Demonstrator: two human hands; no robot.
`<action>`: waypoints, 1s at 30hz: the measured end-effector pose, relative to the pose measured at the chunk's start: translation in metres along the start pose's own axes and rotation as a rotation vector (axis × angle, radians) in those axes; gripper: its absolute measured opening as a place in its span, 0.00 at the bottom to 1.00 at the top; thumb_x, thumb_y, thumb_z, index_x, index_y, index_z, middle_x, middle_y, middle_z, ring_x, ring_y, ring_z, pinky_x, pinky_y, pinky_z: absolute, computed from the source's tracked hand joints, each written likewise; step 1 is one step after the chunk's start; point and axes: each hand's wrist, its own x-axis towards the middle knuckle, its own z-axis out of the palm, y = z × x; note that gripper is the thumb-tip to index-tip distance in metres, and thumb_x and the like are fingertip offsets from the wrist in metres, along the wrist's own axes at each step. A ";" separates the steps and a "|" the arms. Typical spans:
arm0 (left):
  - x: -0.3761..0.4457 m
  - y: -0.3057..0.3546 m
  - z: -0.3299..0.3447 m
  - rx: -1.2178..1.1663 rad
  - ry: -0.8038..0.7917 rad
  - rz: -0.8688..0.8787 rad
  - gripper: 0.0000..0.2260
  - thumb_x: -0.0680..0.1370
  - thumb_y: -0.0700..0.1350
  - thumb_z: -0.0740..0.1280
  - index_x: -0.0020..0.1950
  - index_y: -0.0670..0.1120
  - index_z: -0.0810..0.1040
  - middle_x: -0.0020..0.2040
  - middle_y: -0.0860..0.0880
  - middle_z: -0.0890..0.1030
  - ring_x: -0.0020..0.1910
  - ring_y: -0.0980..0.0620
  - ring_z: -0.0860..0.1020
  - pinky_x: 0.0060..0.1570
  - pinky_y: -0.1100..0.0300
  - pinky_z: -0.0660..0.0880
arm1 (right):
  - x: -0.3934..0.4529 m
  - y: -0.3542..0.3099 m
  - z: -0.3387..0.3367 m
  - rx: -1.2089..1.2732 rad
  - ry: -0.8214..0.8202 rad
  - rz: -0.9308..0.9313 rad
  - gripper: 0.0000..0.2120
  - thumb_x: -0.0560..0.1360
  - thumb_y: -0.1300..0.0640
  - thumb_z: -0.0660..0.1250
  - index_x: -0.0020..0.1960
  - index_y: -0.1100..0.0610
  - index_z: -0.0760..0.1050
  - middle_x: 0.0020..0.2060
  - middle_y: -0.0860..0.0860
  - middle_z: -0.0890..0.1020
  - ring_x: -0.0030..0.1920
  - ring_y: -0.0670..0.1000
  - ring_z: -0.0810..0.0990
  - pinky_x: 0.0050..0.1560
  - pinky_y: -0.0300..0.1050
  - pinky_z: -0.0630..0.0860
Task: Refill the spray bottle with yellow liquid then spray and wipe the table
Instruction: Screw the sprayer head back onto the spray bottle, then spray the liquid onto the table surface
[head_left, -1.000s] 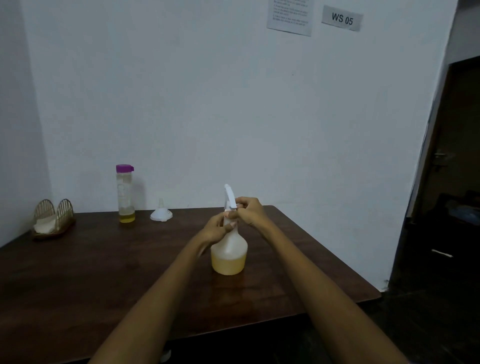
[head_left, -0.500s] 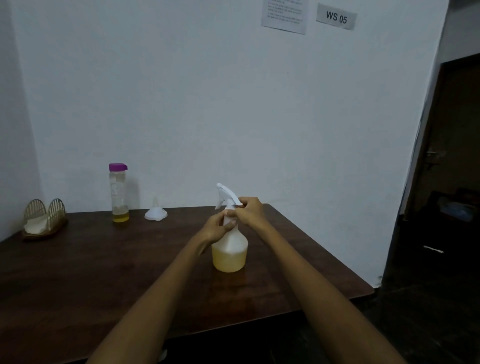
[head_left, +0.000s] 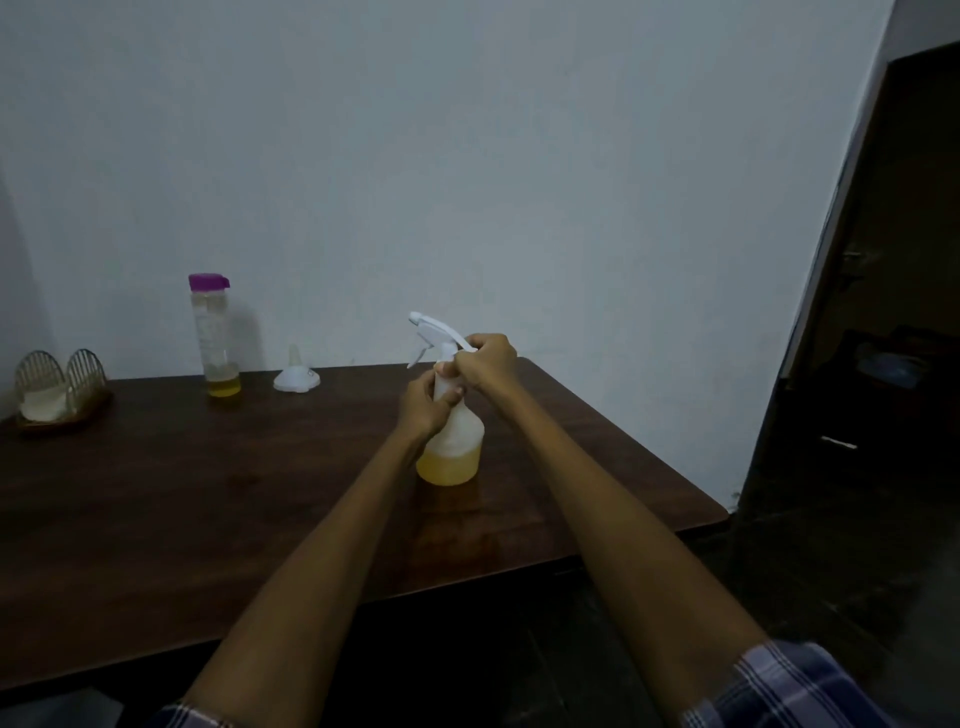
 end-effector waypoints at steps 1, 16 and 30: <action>0.000 0.000 0.000 0.003 0.004 0.000 0.14 0.78 0.41 0.65 0.62 0.38 0.75 0.58 0.39 0.79 0.58 0.42 0.77 0.53 0.52 0.73 | 0.000 0.001 0.001 0.009 0.013 -0.005 0.07 0.63 0.64 0.73 0.33 0.56 0.76 0.30 0.50 0.78 0.33 0.49 0.76 0.34 0.45 0.75; -0.030 -0.012 -0.039 0.054 -0.247 -0.116 0.21 0.76 0.41 0.68 0.68 0.38 0.71 0.65 0.42 0.75 0.64 0.44 0.74 0.64 0.51 0.72 | 0.009 0.019 0.030 0.449 -0.482 -0.027 0.17 0.72 0.57 0.71 0.60 0.55 0.76 0.52 0.47 0.82 0.54 0.49 0.81 0.42 0.41 0.78; -0.123 -0.026 -0.185 0.118 0.544 -0.148 0.09 0.77 0.35 0.64 0.56 0.39 0.79 0.54 0.43 0.81 0.51 0.52 0.78 0.50 0.63 0.73 | -0.094 -0.064 0.037 0.208 -0.757 0.078 0.17 0.78 0.45 0.61 0.51 0.59 0.77 0.43 0.53 0.84 0.35 0.46 0.84 0.28 0.34 0.75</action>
